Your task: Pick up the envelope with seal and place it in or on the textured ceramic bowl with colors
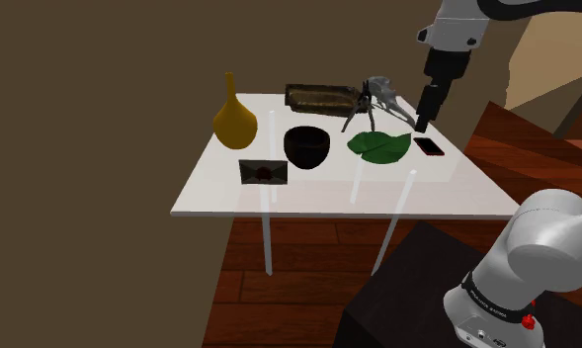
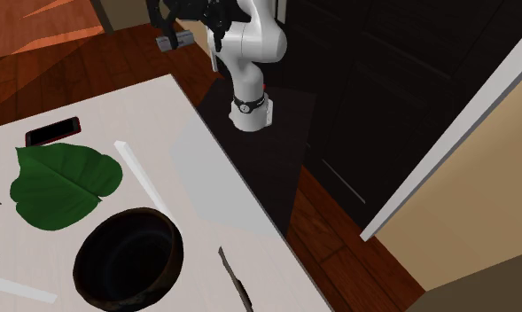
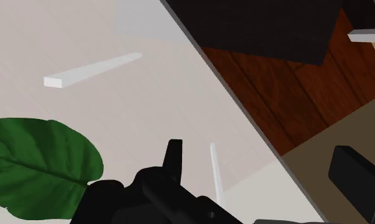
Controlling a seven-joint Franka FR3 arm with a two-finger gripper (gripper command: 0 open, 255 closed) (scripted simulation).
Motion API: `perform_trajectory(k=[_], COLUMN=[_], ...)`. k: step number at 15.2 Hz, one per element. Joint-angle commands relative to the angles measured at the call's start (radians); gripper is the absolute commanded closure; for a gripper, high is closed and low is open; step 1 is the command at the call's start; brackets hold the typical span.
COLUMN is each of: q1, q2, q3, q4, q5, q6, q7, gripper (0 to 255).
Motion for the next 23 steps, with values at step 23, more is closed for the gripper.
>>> perform_trajectory(k=[23], q1=[0.144], q2=[0.731], q3=[0.019], q4=[0.306], q5=[0.039], q6=[0.451], q7=[-0.293], gripper=[0])
